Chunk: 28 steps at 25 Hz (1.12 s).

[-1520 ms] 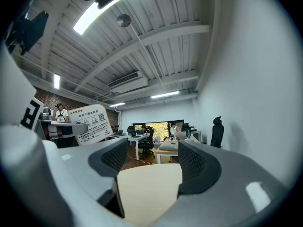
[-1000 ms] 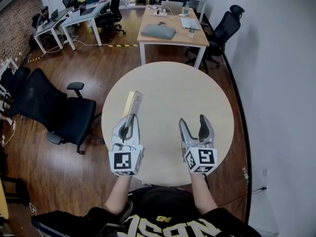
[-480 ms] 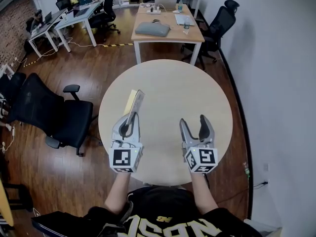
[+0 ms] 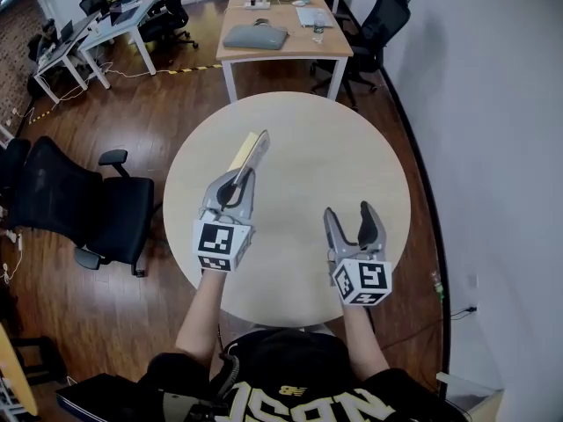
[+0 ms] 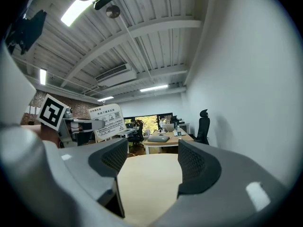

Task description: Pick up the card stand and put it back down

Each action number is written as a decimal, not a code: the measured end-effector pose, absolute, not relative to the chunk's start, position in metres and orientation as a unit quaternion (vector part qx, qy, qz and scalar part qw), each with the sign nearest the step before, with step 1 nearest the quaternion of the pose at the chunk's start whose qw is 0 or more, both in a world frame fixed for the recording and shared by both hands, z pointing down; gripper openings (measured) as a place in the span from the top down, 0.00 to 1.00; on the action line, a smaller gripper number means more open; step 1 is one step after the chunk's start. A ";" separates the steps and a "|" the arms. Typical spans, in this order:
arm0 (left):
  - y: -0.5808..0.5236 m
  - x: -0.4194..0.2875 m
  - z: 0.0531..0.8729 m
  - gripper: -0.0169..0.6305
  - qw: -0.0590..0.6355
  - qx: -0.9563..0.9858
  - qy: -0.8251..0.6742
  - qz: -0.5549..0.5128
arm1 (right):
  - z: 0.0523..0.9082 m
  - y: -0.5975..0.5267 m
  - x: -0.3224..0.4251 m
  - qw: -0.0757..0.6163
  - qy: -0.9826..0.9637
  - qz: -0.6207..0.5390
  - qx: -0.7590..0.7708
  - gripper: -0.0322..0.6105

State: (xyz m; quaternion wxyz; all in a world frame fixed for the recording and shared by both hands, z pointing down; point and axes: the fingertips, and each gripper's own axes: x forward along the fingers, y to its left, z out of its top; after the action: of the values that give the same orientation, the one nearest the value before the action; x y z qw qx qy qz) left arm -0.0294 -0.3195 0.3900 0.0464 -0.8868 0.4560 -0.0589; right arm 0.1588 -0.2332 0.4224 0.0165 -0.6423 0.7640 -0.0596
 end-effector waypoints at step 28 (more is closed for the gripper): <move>-0.345 0.129 0.665 0.95 -0.162 -0.968 0.016 -0.193 | 0.558 -0.266 0.204 -0.061 0.736 -0.174 -0.652 0.42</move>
State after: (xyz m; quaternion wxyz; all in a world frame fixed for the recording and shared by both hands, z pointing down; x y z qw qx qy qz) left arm 0.1292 -0.3453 0.6647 -0.1617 -0.9677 0.0157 -0.1925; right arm 0.2043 -0.2661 0.5577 -0.0608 -0.6521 0.7355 -0.1736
